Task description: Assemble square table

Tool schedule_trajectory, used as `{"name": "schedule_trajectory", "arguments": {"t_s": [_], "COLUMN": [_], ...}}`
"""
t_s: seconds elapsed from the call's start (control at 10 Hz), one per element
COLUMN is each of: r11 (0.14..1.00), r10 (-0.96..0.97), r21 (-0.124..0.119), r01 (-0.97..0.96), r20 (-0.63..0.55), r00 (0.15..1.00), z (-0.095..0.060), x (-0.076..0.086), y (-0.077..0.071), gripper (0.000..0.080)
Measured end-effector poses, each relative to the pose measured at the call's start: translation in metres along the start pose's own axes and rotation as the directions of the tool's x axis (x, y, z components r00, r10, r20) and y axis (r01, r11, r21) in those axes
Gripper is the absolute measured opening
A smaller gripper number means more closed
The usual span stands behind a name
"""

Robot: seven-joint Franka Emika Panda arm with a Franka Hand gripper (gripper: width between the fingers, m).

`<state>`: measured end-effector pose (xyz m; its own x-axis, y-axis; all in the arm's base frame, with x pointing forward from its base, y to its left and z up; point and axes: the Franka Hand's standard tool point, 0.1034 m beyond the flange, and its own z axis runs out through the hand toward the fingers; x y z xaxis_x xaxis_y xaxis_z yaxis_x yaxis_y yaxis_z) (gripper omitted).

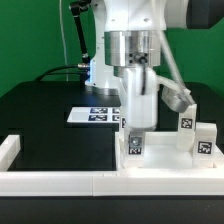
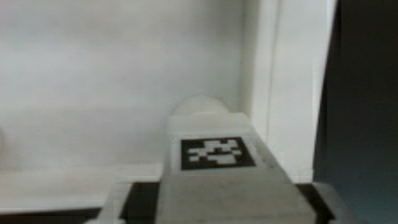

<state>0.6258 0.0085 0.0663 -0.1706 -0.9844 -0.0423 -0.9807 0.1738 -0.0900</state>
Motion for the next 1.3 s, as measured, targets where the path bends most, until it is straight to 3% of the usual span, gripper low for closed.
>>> {"name": "schedule_trajectory", "arguments": {"t_s": [0.2,0.5,0.6,0.7,0.8,0.9,1.0,1.2,1.3], "r11": [0.982,0.962,0.954,0.956,0.957,0.959,0.964,0.966,0.967], "r10": [0.190,0.274,0.300,0.292,0.291,0.282,0.265,0.253,0.252], "r21": [0.010,0.011,0.010,0.010,0.010,0.011,0.015,0.026,0.020], "r01": [-0.190,-0.274,-0.300,-0.292,-0.291,-0.282,-0.265,-0.256,-0.255], "r20": [0.019,0.010,0.014,0.014,0.014,0.016,0.029,0.083,0.106], "r00": [0.982,0.962,0.954,0.956,0.957,0.959,0.964,0.964,0.962], "z": [0.000,0.000,0.000,0.001,0.001,-0.001,-0.010,-0.047,-0.062], "x": [0.001,0.001,0.001,0.001,0.001,-0.002,-0.006,-0.021,-0.026], "y": [0.000,0.001,0.001,0.001,0.001,0.002,0.003,0.003,0.001], "gripper": [0.0291,0.0294,0.0343,0.0521,0.0521,0.0609,0.0609,0.0644,0.0648]}}
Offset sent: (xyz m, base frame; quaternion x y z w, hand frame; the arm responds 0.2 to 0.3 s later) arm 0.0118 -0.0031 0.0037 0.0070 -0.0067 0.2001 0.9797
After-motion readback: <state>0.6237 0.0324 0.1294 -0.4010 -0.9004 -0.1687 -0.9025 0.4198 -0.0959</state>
